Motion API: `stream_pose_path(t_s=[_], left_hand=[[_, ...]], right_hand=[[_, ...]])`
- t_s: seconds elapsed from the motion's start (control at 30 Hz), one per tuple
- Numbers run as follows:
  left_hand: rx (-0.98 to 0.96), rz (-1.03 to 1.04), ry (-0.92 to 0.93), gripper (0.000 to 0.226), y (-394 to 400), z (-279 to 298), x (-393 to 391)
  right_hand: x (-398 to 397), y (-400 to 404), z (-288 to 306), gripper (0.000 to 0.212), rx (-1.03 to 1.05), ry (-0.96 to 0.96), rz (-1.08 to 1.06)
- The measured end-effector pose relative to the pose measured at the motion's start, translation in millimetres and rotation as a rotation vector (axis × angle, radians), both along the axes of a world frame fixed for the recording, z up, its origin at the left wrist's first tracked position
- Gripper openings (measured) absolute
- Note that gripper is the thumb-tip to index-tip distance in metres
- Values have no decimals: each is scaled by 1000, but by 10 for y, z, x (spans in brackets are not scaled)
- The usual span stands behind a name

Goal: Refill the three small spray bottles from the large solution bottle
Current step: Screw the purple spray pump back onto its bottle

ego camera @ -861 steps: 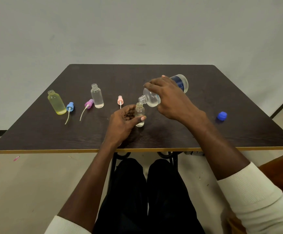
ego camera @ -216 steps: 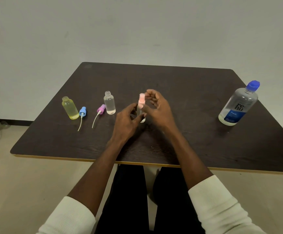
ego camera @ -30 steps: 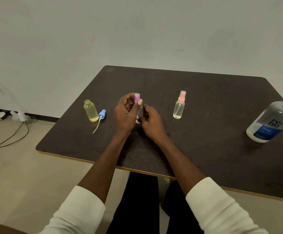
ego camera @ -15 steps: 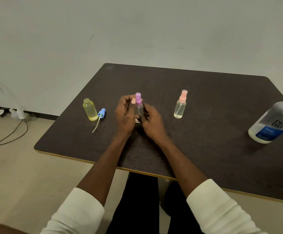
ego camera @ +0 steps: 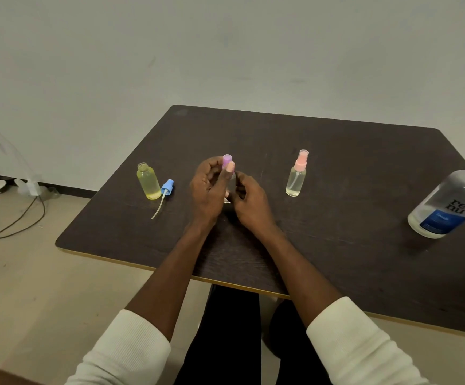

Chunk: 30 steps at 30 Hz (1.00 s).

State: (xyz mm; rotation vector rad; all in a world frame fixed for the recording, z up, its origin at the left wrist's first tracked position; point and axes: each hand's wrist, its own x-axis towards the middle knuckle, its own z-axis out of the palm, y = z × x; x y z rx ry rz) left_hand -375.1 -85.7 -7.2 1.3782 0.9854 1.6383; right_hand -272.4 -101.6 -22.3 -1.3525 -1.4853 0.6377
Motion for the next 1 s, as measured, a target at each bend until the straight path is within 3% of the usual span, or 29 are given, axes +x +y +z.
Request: stream_pose_path(t_s=[0.1, 0.23, 0.4, 0.73, 0.83, 0.93, 1.0], left_hand=[[35, 17, 49, 10, 8, 7, -18], [-53, -29, -84, 29, 28, 2, 8], [-46, -19, -39, 16, 38, -30, 17], [-22, 20, 48, 26, 36, -49, 24], [-29, -8, 37, 38, 31, -38, 17], [-29, -35, 60, 65, 4, -33, 23], [-19, -5, 69, 67, 2, -34, 23]], right_hand=[[-4, 0, -4, 36, 6, 1, 4], [-19, 6, -13, 39, 10, -14, -10], [-2, 8, 6, 43, 4, -29, -6], [10, -8, 22, 35, 20, -58, 7], [8, -10, 39, 30, 19, -55, -38], [93, 58, 30, 13, 18, 9, -184], [180, 97, 30, 9, 10, 47, -281]])
